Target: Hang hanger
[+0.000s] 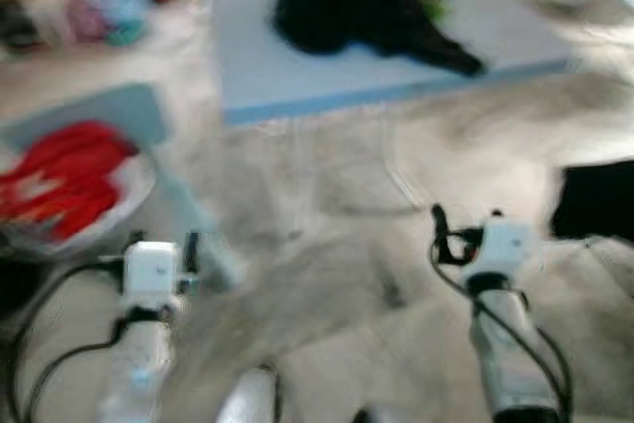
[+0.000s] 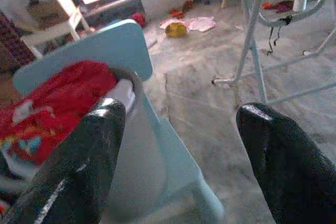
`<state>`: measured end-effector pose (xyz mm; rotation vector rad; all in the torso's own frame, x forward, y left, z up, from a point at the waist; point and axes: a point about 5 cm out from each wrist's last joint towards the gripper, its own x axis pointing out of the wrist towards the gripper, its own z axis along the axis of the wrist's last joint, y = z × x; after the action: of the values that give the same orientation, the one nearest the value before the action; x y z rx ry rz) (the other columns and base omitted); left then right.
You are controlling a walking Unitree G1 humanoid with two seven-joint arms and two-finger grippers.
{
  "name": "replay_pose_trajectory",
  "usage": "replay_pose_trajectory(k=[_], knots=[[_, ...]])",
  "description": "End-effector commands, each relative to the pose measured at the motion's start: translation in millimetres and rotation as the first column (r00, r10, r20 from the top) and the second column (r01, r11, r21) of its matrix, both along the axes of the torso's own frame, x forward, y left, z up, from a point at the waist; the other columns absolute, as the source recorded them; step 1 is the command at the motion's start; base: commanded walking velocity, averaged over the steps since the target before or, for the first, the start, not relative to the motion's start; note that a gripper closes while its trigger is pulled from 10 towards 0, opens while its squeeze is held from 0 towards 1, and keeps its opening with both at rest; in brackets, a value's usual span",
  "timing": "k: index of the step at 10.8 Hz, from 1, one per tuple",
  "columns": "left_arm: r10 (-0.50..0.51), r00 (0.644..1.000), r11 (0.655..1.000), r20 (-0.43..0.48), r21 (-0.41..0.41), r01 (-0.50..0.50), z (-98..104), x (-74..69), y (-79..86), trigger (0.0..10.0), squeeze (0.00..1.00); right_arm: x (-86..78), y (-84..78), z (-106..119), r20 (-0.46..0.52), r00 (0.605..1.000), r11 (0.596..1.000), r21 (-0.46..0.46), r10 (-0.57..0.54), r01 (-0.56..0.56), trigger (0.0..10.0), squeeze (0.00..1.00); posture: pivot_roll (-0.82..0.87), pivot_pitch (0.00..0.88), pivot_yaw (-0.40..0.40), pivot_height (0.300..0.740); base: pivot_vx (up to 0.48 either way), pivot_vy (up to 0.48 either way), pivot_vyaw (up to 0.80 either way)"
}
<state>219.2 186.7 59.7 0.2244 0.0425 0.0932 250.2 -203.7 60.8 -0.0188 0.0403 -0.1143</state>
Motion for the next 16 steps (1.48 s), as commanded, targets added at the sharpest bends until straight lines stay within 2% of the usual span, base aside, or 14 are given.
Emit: replay_pose_trajectory(k=[1,2,4,6,12,16], knots=[[-0.020,0.999,1.000,0.034,-0.009,0.021,8.6,1.7,-4.1,10.0,0.00,1.0,2.8,3.0,0.012,1.000,0.999,0.031,0.014,-0.014,10.0,0.00,0.06,0.162,-0.035,0.740,0.000,0.000,0.80],[-0.049,0.998,0.993,0.040,-0.108,0.053,12.7,6.2,-11.6,10.0,0.00,2.0,6.8,2.5,0.009,0.999,0.998,0.045,0.042,-0.042,10.0,0.00,0.07,0.164,-0.046,0.740,0.000,0.000,0.54],[-0.064,0.996,0.993,0.055,-0.096,0.069,16.6,8.4,-15.9,10.0,0.00,4.8,7.3,3.9,0.008,0.999,0.998,0.045,0.051,-0.052,10.0,0.00,0.07,0.164,-0.058,0.740,0.000,0.000,0.00],[-0.064,0.997,0.990,0.031,-0.123,0.067,14.1,8.9,-15.0,10.0,0.00,7.5,5.0,5.3,0.008,0.999,0.998,0.049,0.050,-0.051,10.0,0.00,0.07,0.169,-0.060,0.740,0.000,0.000,0.00],[-0.072,0.997,0.987,0.006,-0.146,0.072,11.8,12.5,-17.4,10.0,0.00,6.3,5.1,5.7,0.007,0.998,0.996,0.055,0.065,-0.065,10.0,0.00,0.06,0.172,-0.049,0.740,0.000,0.480,0.00],[-0.070,0.998,0.989,-0.001,-0.133,0.069,11.2,15.5,-15.2,10.0,0.00,9.2,5.3,6.6,0.010,0.997,0.996,0.055,0.070,-0.071,10.0,0.00,0.06,0.164,-0.046,0.740,0.000,0.480,0.00]])
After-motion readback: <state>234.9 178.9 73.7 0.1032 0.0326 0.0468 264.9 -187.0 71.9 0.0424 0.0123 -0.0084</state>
